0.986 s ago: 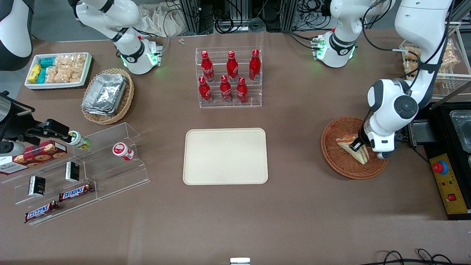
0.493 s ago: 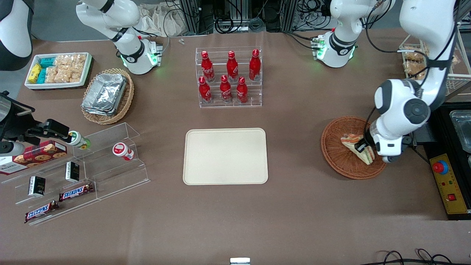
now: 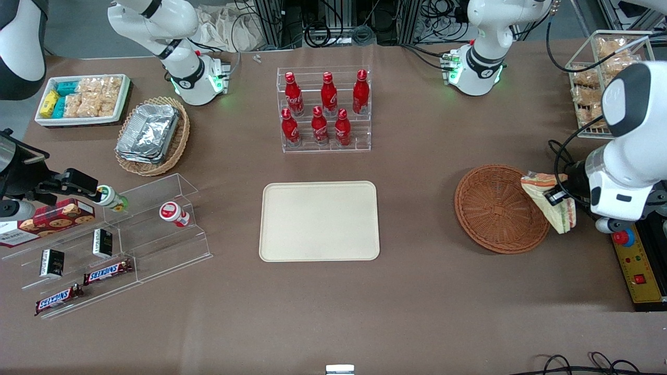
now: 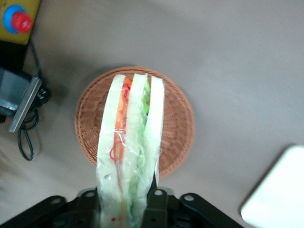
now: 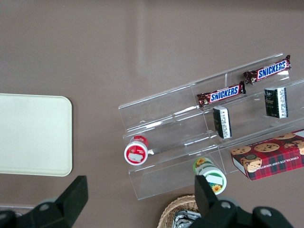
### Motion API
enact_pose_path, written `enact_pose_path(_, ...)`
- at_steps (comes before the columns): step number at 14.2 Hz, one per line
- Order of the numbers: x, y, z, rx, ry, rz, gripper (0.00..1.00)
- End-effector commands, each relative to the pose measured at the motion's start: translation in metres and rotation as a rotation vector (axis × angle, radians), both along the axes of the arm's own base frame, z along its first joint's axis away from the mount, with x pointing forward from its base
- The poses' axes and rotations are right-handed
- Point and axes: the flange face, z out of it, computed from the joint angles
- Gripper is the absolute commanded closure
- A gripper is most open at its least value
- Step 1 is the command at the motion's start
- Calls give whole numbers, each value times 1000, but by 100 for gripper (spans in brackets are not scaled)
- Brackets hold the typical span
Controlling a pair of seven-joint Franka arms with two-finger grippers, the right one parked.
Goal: Place sandwich from basket to tray
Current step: 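Lift the gripped sandwich up out of the basket, then carry the sandwich with the left gripper over the cream tray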
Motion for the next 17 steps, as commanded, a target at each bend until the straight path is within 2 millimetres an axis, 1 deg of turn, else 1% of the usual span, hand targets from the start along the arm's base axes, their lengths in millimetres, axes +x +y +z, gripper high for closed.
enact_pose_path(1, -4, -63, 21, -25, -3, -146, 65)
enact_pose_path(2, -11, -89, 24, -30, -7, -193, 66)
enact_pose_path(3, -19, -118, 23, -38, -2, -246, 66)
enact_pose_path(4, -23, -139, 16, -52, 11, -282, 66)
enact_pose_path(5, -28, -162, 5, -62, 30, -312, 68)
enact_pose_path(7, -31, -206, -28, -76, 68, -331, 68)
enact_pose_path(9, -29, -245, -57, -108, 40, -329, 68)
enact_pose_path(11, -29, -280, -88, -141, 20, -291, 68)
enact_pose_path(13, -28, -309, -127, -137, -5, -308, 68)
enact_pose_path(14, -30, -326, -148, -137, -11, -314, 68)
enact_pose_path(16, -42, -354, -178, -107, -27, -298, 68)
enact_pose_path(17, -51, -371, -194, -81, -33, -306, 68)
